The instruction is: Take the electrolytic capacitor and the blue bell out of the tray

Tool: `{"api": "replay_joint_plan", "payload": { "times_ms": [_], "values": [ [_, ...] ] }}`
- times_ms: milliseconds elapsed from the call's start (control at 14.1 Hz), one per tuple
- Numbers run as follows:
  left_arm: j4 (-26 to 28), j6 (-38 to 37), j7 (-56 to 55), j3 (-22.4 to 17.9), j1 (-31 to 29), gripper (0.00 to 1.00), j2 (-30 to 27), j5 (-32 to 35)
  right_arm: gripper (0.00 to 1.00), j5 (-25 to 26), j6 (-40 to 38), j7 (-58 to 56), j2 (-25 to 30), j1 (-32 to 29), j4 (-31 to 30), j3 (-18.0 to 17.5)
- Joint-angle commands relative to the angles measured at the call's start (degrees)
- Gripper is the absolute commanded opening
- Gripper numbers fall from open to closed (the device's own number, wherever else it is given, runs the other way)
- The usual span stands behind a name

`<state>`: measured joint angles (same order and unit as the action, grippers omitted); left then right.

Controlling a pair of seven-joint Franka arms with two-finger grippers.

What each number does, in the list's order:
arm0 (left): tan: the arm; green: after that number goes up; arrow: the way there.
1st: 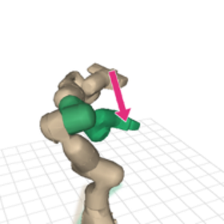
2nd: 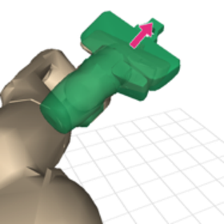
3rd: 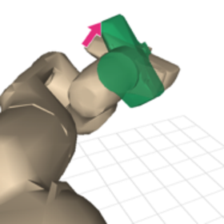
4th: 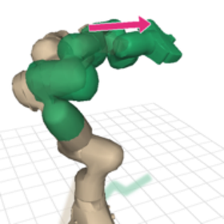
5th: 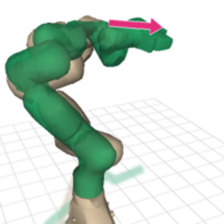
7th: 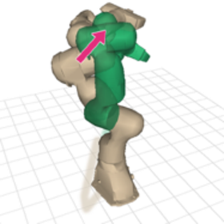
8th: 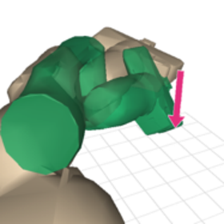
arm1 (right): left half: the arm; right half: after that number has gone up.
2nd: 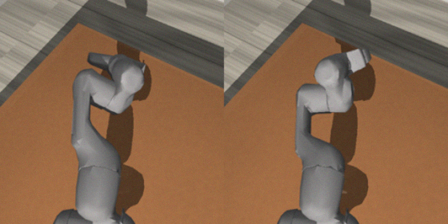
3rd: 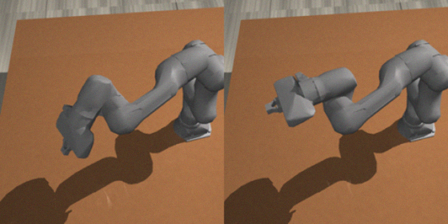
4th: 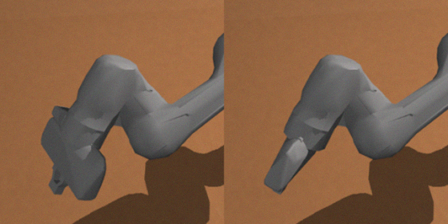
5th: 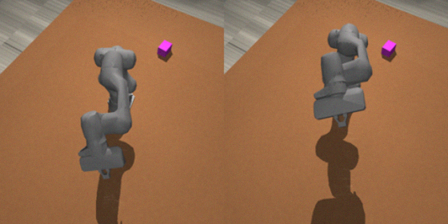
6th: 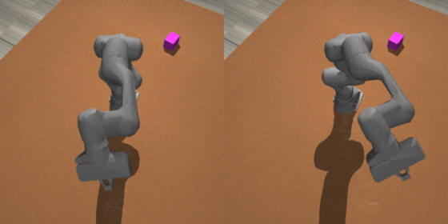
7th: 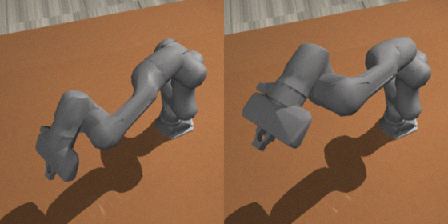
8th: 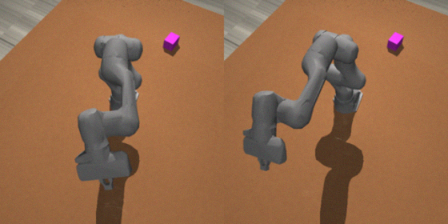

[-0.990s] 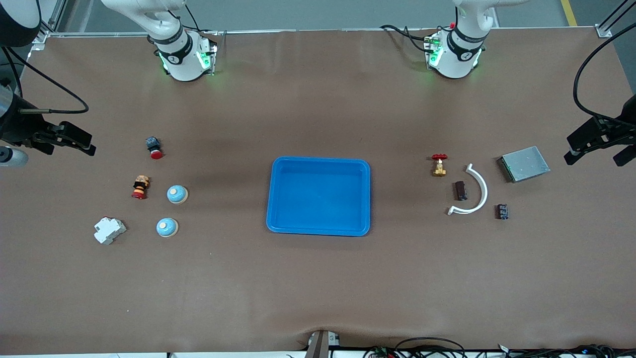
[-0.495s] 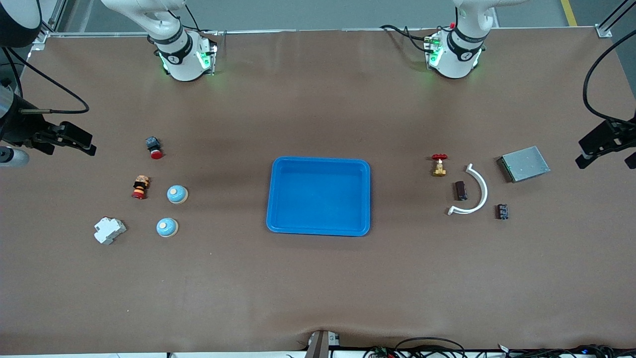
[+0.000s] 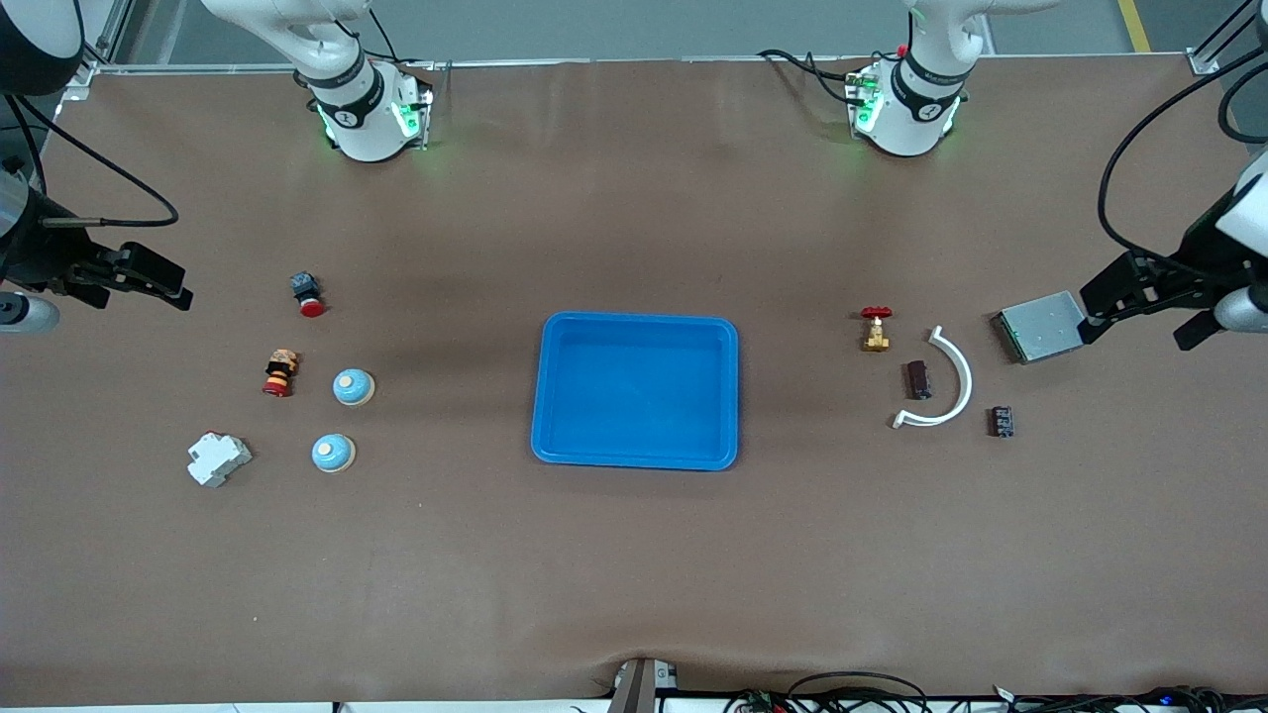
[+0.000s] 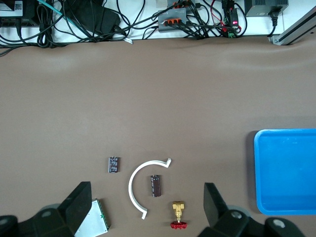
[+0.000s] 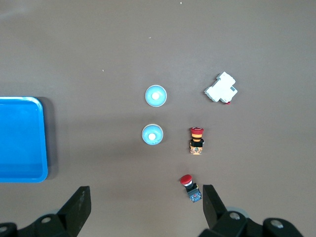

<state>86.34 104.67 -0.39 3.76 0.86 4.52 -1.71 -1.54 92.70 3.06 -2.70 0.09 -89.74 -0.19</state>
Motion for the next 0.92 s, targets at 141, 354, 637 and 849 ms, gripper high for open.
{"api": "replay_joint_plan", "payload": {
  "times_ms": [141, 354, 637, 849],
  "values": [
    [0.1, 0.5, 0.2, -1.1, 0.0, 1.00, -0.4, 0.7, 1.00, 0.5, 0.6, -0.3, 1.6, -0.2, -1.6, -0.2],
    [0.1, 0.5, 0.3, -1.1, -0.2, 1.00, -0.5, 0.7, 1.00, 0.2, 0.6, -0.4, 1.6, -0.2, -1.7, -0.2],
    [-0.1, 0.5, 0.7, -1.3, -1.0, 1.00, -0.4, 0.0, 1.00, 0.2, 0.6, -0.3, 1.6, -0.2, -1.7, -0.2],
    [0.1, 0.1, 0.4, -1.0, -0.4, 1.00, 0.7, 0.3, 1.00, 0.1, 0.7, -0.3, 1.6, 0.0, -1.7, -0.2]
  ]
}}
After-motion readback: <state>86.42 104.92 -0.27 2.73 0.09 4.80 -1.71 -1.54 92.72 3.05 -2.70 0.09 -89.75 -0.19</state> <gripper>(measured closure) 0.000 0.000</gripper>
